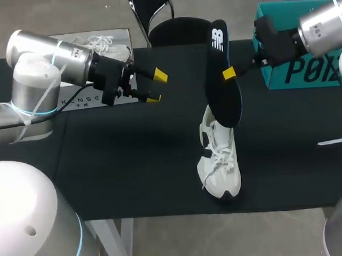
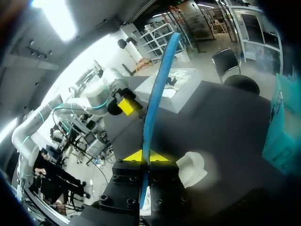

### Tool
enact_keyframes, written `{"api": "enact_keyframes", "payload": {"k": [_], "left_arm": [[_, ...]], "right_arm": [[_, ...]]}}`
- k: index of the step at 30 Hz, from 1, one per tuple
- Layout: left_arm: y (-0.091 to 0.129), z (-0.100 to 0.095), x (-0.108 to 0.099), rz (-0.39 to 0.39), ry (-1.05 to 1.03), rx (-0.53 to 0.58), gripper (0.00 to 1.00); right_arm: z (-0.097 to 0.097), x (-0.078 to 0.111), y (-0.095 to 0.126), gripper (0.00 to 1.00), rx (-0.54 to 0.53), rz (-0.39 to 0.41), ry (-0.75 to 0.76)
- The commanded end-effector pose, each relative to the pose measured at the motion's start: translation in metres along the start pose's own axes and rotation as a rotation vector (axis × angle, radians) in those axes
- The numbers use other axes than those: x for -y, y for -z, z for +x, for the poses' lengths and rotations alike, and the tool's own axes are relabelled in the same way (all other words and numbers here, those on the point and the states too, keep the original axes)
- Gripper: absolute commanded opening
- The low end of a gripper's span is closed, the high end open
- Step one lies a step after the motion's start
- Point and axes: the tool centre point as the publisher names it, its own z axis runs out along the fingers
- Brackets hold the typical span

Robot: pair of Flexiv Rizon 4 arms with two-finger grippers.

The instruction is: Take the shoe out of the shoebox, open the shoe tongue, remove and reinsert the insole, then place the shoe into the shoebox

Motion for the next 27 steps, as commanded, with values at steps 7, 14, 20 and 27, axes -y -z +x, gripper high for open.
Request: {"api": "enact_keyframes", "payload": {"k": [7,14,20,27], "left_arm": [[0.011,0.017,0.023,-0.084,0.296,0.046,1.0],[0.011,0.017,0.023,-0.084,0.296,0.046,1.0],[0.011,0.017,0.023,-0.084,0.296,0.046,1.0],[0.011,0.017,0.023,-0.084,0.296,0.046,1.0]], "right_arm": [[-0.01,-0.009,0.006,0.0,0.031,-0.006,0.016],[-0.027,-0.032,-0.001,0.0,0.036,0.01,0.038],[-0.047,-0.047,-0.007,0.0,0.038,0.029,0.04],[-0.067,-0.052,-0.017,0.0,0.041,0.041,0.035]]}}
